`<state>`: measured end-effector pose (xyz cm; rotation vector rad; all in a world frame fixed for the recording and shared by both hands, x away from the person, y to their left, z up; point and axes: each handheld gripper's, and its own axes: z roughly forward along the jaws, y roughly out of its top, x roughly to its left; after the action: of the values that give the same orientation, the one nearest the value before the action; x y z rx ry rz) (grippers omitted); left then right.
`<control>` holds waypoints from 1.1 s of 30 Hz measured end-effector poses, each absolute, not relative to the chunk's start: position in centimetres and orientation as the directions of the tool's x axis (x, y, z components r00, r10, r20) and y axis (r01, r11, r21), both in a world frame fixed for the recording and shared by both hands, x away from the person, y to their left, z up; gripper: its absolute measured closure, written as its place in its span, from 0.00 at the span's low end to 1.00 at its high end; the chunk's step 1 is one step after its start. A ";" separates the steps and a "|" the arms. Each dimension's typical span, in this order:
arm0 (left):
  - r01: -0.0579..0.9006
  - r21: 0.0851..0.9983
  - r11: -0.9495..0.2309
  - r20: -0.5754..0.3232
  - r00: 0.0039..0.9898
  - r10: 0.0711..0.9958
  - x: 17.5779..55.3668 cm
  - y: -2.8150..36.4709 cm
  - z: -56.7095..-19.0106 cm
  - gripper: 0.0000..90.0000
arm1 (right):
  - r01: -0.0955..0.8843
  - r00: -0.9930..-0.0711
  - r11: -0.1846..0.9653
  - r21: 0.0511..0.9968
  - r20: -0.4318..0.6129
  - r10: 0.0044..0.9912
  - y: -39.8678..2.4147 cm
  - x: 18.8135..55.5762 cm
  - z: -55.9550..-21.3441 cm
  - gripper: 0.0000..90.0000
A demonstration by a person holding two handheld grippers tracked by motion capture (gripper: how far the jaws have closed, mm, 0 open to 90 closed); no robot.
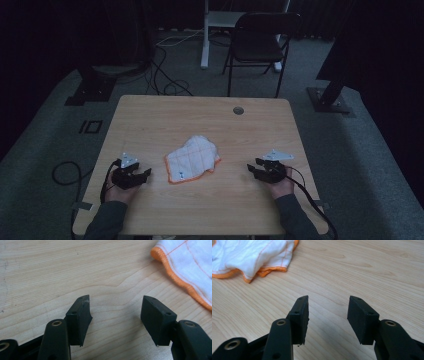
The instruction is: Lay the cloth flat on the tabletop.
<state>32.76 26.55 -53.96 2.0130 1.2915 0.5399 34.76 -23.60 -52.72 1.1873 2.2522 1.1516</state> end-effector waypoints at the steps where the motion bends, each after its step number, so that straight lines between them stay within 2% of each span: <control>1: 0.620 0.733 -0.280 -0.013 0.424 0.905 32.7 26.6 -53.9 0.47 | 0.523 -0.592 0.319 0.790 0.067 0.803 -23.6 34.7 -52.7 0.57; 10: 0.580 0.753 -0.311 0.015 0.458 0.889 32.0 25.8 -53.2 0.47 | 0.500 -0.632 0.359 0.788 0.049 0.773 -21.9 34.3 -52.3 0.61; 33: 0.507 0.778 -0.371 0.001 0.589 0.808 30.6 21.5 -52.4 0.47 | 0.447 -0.729 0.409 0.796 0.059 0.681 -16.6 34.2 -52.4 0.82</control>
<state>30.62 21.46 -52.44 2.0507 1.0417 0.4986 34.20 -16.60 -52.42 0.9849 2.3936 1.2246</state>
